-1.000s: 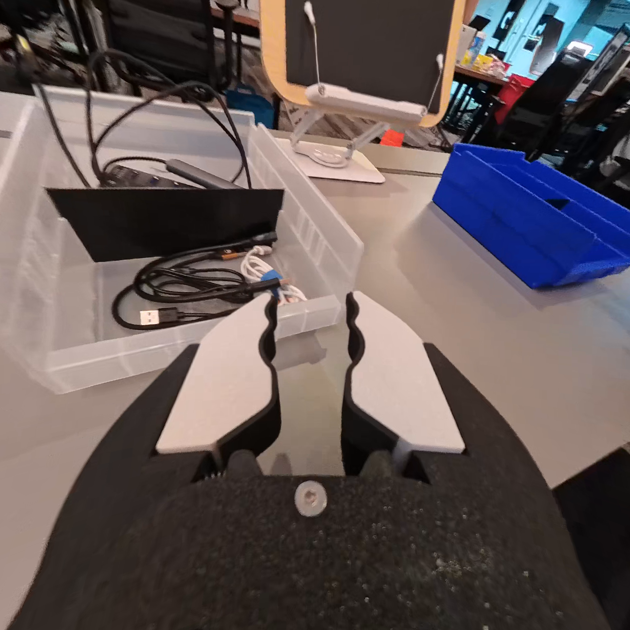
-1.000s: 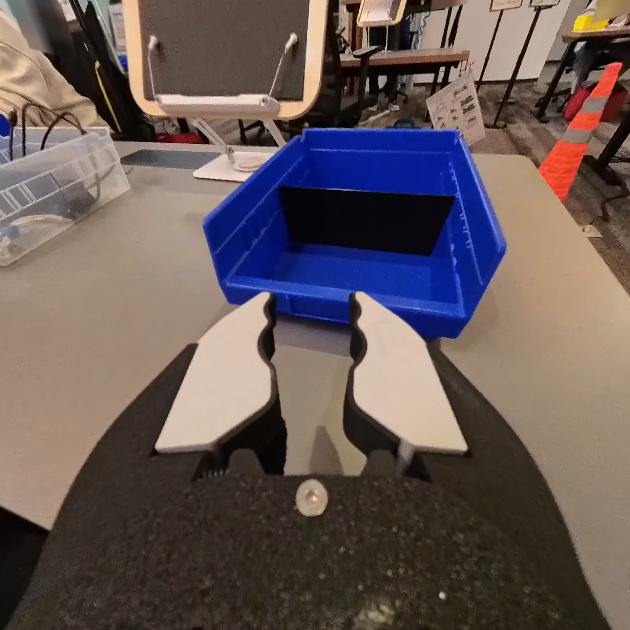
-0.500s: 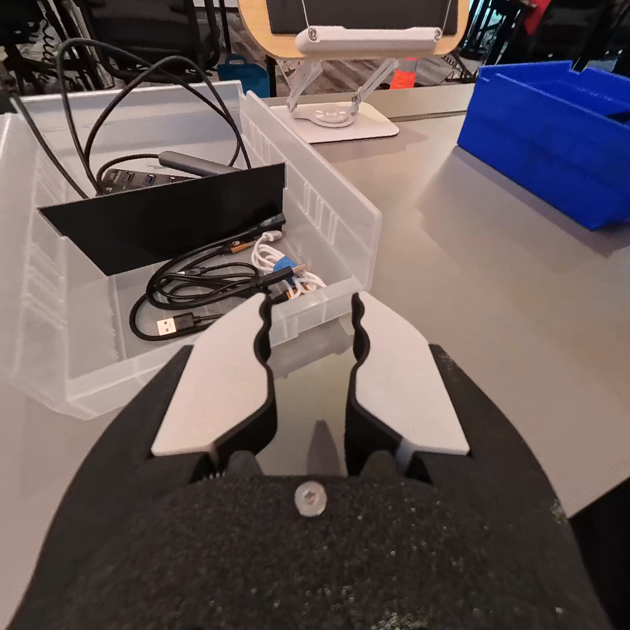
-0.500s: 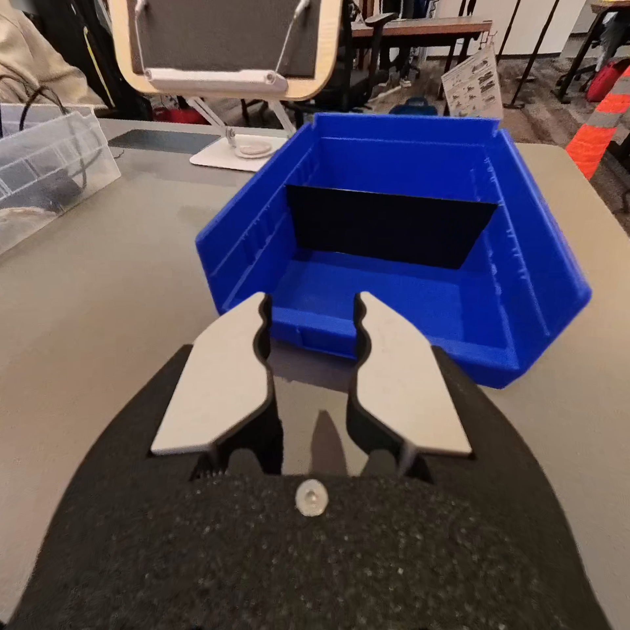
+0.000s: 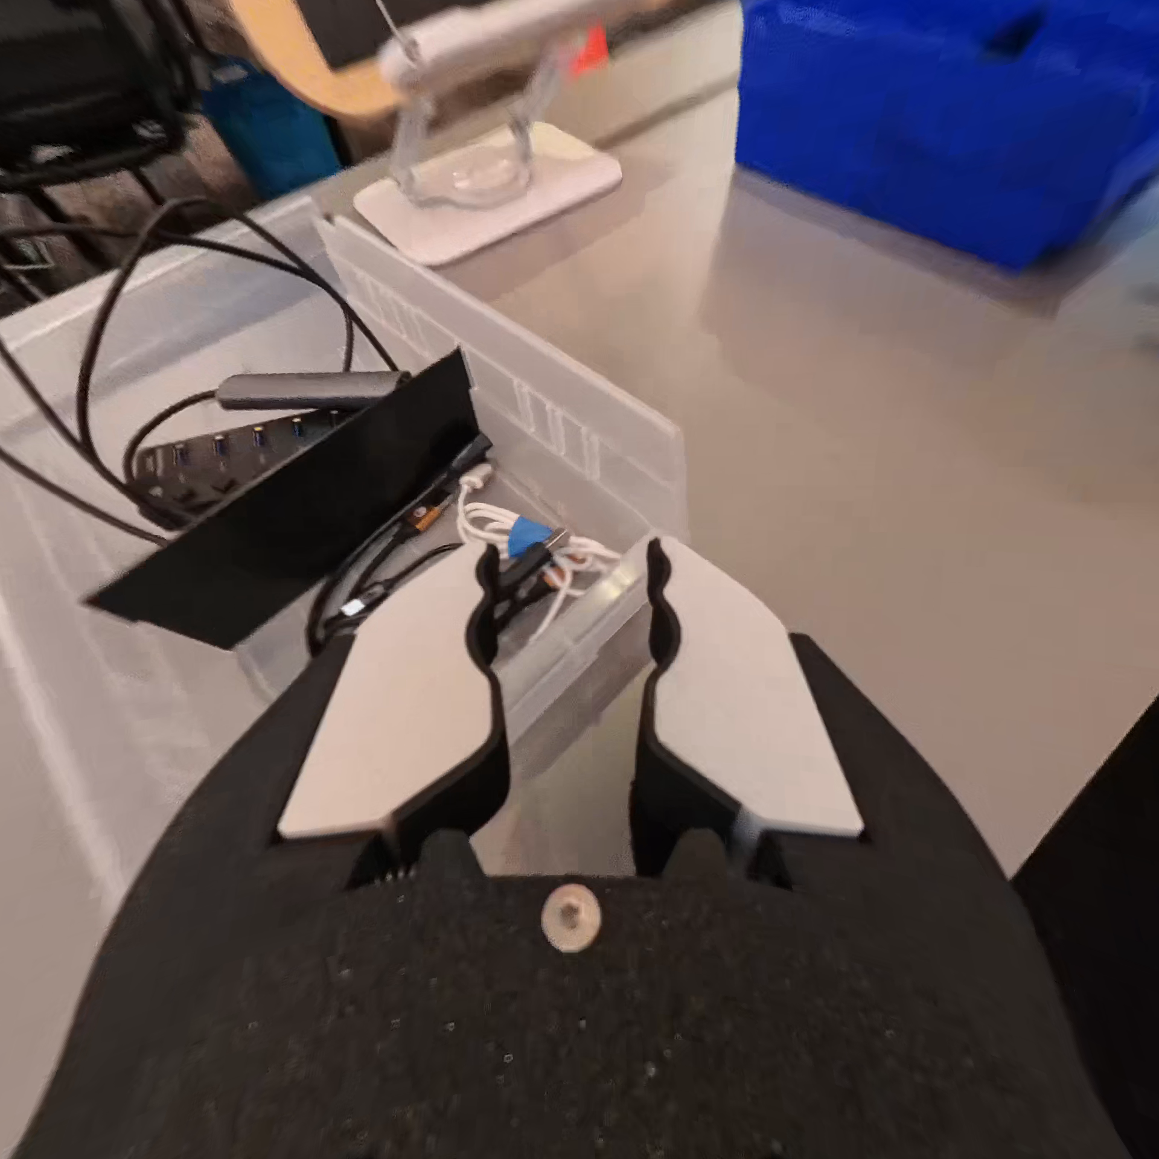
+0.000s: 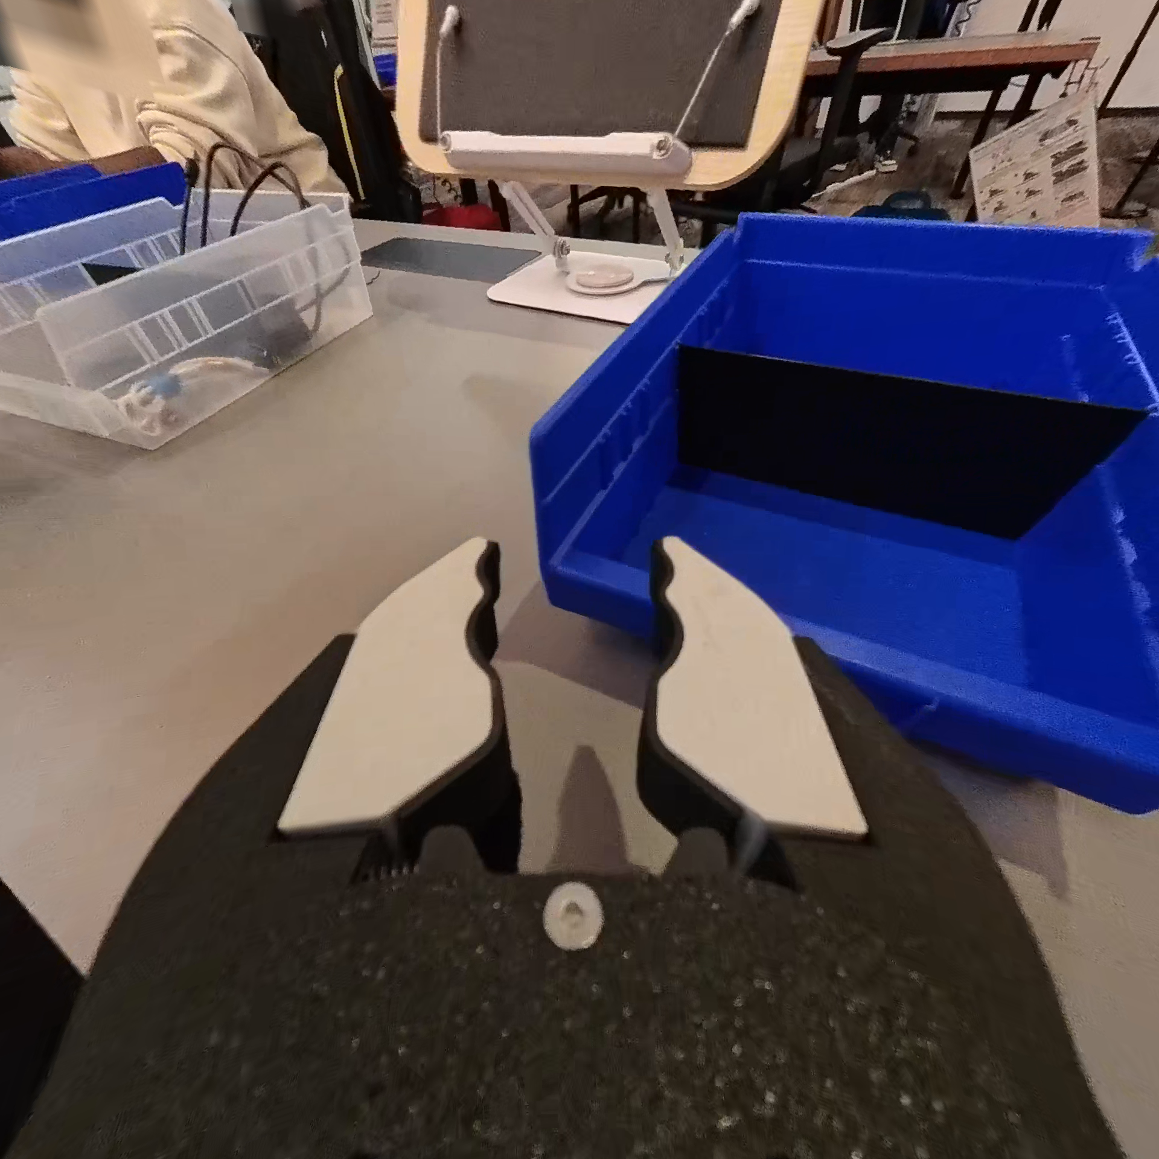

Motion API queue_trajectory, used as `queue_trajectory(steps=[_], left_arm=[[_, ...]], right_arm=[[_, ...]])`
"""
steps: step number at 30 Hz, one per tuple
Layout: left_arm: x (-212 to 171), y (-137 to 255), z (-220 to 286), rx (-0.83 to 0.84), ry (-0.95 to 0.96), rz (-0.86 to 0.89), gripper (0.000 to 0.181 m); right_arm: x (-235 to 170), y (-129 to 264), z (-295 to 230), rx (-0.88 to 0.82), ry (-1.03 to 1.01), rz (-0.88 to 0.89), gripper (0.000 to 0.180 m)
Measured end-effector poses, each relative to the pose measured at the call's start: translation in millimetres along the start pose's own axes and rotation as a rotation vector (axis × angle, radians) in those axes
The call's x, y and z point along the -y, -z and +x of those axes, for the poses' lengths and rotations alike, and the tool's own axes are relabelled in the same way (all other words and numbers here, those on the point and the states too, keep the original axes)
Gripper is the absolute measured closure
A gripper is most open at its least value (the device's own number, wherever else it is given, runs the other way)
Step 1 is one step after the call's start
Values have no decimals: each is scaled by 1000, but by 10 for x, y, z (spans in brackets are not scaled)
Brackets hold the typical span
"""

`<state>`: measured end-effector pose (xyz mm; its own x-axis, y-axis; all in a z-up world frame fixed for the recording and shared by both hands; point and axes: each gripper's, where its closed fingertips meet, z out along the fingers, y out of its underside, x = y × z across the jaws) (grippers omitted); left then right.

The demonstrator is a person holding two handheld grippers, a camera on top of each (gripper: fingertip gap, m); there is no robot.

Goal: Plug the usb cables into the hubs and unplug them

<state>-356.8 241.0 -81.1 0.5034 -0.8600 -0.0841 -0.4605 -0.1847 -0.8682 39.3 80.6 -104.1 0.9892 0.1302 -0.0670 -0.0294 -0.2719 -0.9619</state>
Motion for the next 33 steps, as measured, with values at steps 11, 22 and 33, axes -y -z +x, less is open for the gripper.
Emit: queue_trajectory(steps=[11, 22, 33], left_arm=[[-501, -549, -362, -445, -520, -681, 142], [-216, -458, -562, -399, -476, -595, 170], [1716, 415, -436, 146, -389, -86, 170]], right_arm=[[-9, -1, -75, 77, -60, 11, 136], [-21, 65, 2, 60, -66, 12, 140], [61, 64, 9, 94, -137, 53, 143]])
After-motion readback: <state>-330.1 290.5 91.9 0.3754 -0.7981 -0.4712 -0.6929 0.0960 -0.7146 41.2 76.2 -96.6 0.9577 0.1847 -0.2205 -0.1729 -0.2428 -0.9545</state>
